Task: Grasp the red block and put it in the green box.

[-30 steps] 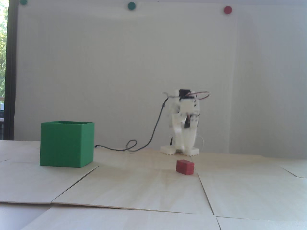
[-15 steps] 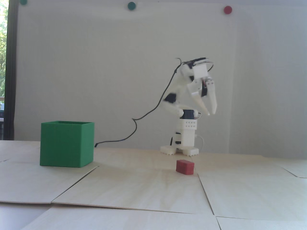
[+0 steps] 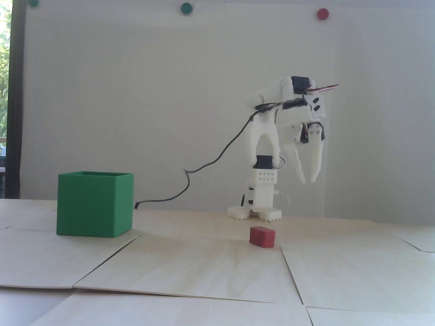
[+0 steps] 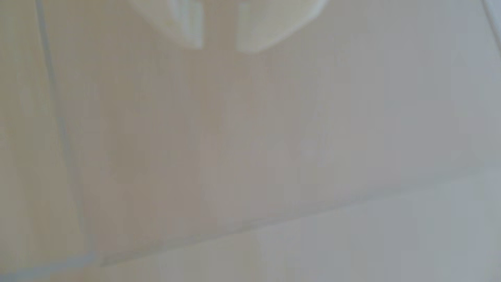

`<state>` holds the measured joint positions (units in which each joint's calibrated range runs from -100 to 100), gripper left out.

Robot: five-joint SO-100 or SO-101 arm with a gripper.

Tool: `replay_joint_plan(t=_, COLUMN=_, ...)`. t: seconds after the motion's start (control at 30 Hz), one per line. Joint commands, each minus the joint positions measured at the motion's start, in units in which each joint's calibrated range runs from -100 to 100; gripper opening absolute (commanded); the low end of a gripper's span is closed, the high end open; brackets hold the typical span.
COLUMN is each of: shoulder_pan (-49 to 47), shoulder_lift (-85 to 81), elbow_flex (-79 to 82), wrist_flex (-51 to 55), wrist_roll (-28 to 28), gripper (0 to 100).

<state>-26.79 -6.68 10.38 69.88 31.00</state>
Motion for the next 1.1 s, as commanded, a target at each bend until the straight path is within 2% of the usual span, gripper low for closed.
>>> replay_joint_plan(t=0.0, shoulder_pan=4.7, shoulder_lift=9.4, elbow_flex=-14.3, wrist_flex=-1.6, wrist_roll=-0.3, gripper=3)
replay_joint_plan(t=0.3, shoulder_pan=13.5, shoulder_lift=25.4, elbow_flex=-31.1, wrist_flex=-0.8, wrist_roll=-0.3, gripper=3)
replay_joint_plan(t=0.8, shoulder_pan=20.1, shoulder_lift=30.4, elbow_flex=-32.3, wrist_flex=-0.8, wrist_roll=0.1, gripper=4)
replay_joint_plan(t=0.93, shoulder_pan=20.0, shoulder_lift=30.4, elbow_flex=-31.9, wrist_flex=-0.4, wrist_roll=0.3, gripper=15)
replay_joint_plan(t=1.07, shoulder_pan=18.9, shoulder_lift=30.5, elbow_flex=-31.9, wrist_flex=6.4, wrist_roll=5.9, gripper=27)
